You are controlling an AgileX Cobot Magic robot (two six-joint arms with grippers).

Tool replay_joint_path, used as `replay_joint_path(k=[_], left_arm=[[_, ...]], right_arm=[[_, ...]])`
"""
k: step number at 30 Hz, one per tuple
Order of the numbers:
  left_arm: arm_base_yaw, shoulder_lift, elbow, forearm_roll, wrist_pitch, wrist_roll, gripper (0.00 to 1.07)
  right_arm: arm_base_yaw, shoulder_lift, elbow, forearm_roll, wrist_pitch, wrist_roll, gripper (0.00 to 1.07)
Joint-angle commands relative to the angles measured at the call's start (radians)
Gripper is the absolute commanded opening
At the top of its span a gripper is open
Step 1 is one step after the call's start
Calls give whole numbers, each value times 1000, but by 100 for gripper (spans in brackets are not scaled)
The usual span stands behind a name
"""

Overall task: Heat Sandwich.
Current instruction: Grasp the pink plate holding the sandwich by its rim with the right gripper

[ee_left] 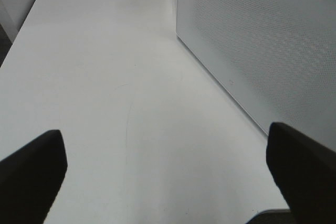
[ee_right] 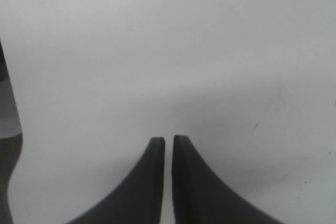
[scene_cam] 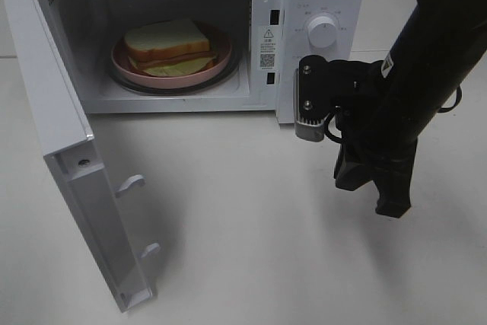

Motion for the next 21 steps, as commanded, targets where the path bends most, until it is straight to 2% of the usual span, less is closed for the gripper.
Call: replay_joint_path(k=[1,7,10,11,12,15,16,17,21], left_arm=[[-6,-20,1,-9,-9,-3,98],[-6,-20,1,-9,-9,-3,98],[-6,-20,1,-9,-9,-3,98],[-6,-20,1,-9,-9,-3,98],[-6,-20,1,-9,-9,-3,98],[-6,-20,1,-9,-9,-3,98],[-6,-20,1,-9,-9,-3,98],[-6,-20,1,-9,-9,-3,98],[-6,-20,1,-9,-9,-3,98]], right_arm=[[0,-6,-7,-23,14,-150,10],[0,-6,-7,-62,13,-197,17],[0,-6,-7,-73,10,-197,31],[0,-6,-7,-73,4,-197,43],[0,-6,-7,-73,4,-197,43],[0,-6,-7,-73,-12,-189,60],[0,-6,-7,-73,-23,-173,72],[0,-6,-7,-73,-23,-173,72],[0,-6,-7,-74,-26,-105,92]])
